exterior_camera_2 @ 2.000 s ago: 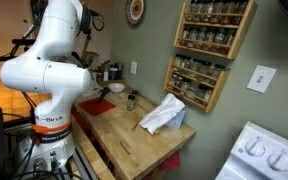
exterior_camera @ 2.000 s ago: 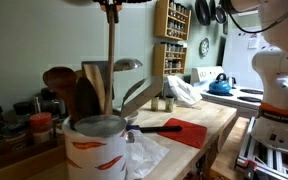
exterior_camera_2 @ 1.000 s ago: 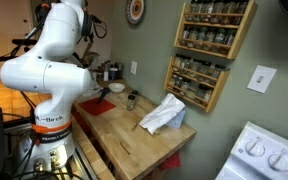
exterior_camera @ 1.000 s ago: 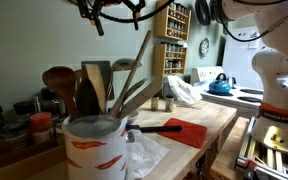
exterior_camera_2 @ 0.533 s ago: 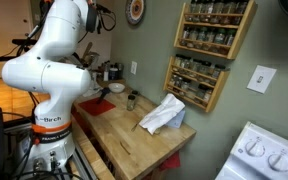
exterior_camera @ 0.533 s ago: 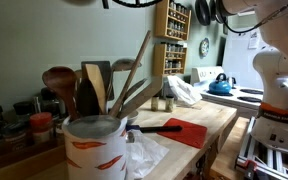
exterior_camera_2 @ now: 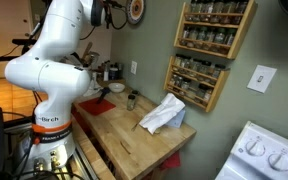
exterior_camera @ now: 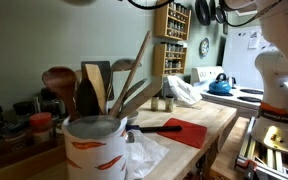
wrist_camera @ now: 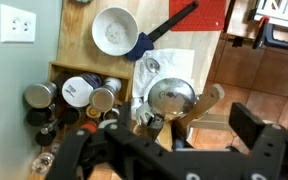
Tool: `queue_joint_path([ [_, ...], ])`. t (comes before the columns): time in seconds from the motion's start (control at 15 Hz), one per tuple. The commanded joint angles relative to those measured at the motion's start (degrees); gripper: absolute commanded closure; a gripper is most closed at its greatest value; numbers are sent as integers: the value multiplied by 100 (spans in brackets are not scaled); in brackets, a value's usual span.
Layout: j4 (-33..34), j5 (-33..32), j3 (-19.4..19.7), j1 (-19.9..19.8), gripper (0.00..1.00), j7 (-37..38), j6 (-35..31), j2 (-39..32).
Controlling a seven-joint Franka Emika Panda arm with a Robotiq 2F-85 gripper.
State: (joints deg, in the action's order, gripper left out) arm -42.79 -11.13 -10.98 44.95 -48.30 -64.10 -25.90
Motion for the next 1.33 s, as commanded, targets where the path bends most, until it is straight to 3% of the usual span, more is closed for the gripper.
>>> queue_joint_path([
  [0.0,-1044,351,75,-243,0,1075,-100,730],
  [0.33,-2276,830,186,-551,0,2465,-343,1625],
  [0.73,-3729,1328,388,-786,0,3859,-1306,2635],
  [1.13,-5353,1732,533,-879,0,4226,-2377,3634],
  [1.2,-5597,1873,107,-1364,0,4223,-2610,3816],
  [1.27,-5877,1906,53,-1435,0,4136,-2865,4022],
])
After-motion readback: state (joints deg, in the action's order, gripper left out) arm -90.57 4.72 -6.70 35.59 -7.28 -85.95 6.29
